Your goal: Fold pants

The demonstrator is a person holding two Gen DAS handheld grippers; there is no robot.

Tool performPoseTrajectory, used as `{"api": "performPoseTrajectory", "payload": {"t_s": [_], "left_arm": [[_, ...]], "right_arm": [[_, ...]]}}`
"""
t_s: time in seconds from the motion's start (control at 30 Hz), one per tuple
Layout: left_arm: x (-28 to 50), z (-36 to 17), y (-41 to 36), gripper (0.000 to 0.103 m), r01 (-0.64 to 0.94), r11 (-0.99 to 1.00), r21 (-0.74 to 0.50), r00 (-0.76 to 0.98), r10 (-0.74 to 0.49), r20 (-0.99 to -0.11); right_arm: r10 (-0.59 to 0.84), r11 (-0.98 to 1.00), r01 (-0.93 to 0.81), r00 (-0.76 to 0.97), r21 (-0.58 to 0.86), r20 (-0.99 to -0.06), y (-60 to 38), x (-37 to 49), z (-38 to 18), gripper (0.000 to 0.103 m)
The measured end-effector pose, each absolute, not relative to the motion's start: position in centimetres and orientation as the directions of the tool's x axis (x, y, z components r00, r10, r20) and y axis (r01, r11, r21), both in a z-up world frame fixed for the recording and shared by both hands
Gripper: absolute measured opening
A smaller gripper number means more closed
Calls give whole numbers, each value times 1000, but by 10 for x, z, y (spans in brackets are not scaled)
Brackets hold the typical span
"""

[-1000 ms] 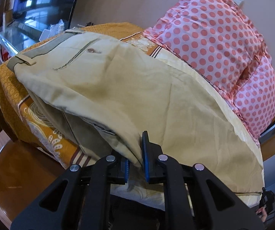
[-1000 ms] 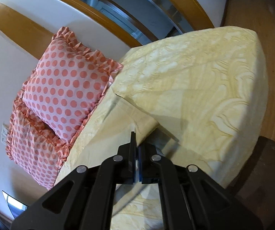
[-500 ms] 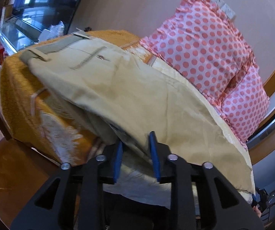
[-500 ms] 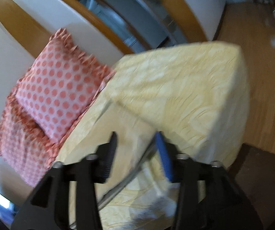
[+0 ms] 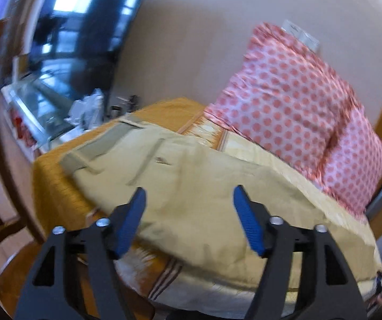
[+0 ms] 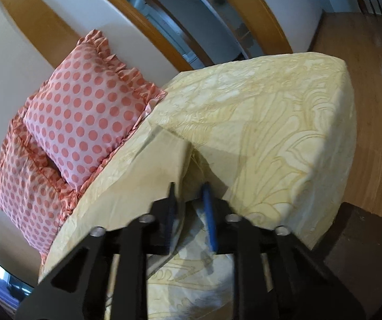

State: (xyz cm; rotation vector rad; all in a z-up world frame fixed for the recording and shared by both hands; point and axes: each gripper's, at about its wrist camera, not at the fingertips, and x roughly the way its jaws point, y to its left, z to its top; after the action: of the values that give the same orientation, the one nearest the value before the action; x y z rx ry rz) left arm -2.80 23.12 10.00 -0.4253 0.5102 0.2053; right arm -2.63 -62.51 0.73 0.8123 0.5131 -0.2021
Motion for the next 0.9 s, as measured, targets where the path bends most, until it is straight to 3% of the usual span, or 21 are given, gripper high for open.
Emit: {"api": "performPoseTrajectory", "payload": {"t_s": [0.13, 0.23, 0.37, 0.47, 0.6, 0.8, 0.83, 0.87, 0.9], "left_arm": [[4, 68, 231, 70, -341, 893, -293, 769, 86, -633], [3, 59, 231, 70, -343, 894, -288, 779, 99, -620], [-1, 56, 230, 70, -351, 892, -284, 783, 113, -611], [-3, 56, 232, 71, -357, 883, -306, 787, 107, -608], [-19, 63, 241, 71, -367, 846, -387, 807, 83, -585], [-43, 67, 258, 71, -414, 823, -389, 806, 133, -577], [-45, 65, 262, 71, -417, 821, -391, 805, 134, -578], [-46, 65, 263, 71, -421, 818, -391, 803, 136, -580], [-46, 63, 266, 71, -426, 814, -395, 801, 137, -583]], "right_arm": [[8, 701, 337, 878, 629, -479, -618, -20, 22, 9], [58, 733, 227, 918, 641, -392, -592, -12, 57, 8], [325, 781, -126, 919, 612, -224, -492, 12, 122, 8], [563, 742, -391, 804, 544, -190, -386, 25, 143, 8], [750, 654, -580, 583, 486, -313, -258, 33, 118, 8], [792, 600, -657, 409, 456, -453, -175, 18, 77, 10], [779, 607, -673, 397, 423, -486, -169, 13, 71, 14], [760, 613, -693, 385, 379, -523, -158, 12, 67, 26], [743, 608, -718, 365, 338, -561, -150, 5, 62, 45]]}}
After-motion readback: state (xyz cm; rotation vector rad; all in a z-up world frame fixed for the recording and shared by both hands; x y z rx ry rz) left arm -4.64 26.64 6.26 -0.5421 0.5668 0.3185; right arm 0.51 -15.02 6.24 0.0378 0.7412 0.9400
